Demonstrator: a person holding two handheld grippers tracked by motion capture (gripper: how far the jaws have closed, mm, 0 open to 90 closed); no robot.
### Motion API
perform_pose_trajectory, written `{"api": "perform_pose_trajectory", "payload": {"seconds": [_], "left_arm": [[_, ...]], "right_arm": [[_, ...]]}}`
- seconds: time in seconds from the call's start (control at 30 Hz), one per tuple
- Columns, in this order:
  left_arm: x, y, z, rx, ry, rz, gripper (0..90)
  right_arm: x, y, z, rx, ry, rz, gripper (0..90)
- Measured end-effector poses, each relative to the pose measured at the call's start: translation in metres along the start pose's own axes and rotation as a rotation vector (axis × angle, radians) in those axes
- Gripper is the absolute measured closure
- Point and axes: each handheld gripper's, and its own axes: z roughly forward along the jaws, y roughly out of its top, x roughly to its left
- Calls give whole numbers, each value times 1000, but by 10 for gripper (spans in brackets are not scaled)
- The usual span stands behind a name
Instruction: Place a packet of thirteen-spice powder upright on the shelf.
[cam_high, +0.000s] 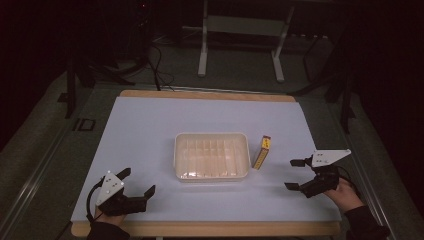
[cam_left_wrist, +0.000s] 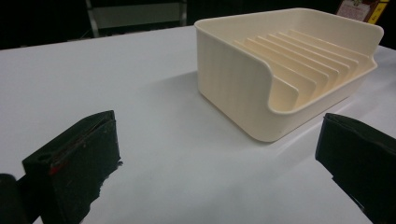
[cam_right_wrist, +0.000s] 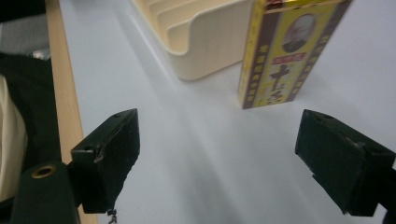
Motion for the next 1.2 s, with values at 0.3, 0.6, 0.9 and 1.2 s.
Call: {"api": "perform_pose_trajectory", "payload": {"seconds": [0.3,0.6,0.9,1.2], "left_arm": [[0,0,0,4,1,1,0],[0,0,-1,3,2,0,0],[0,0,-1,0,4,-4,0],[1,0,-1,-4,7,-9,0]], "right_arm": [[8,10,11,136,67,-84,147],[15,20,18,306,89,-146,151],[17,30,24,444,107,-182,157],[22,37,31,597,136,-188,155]]}}
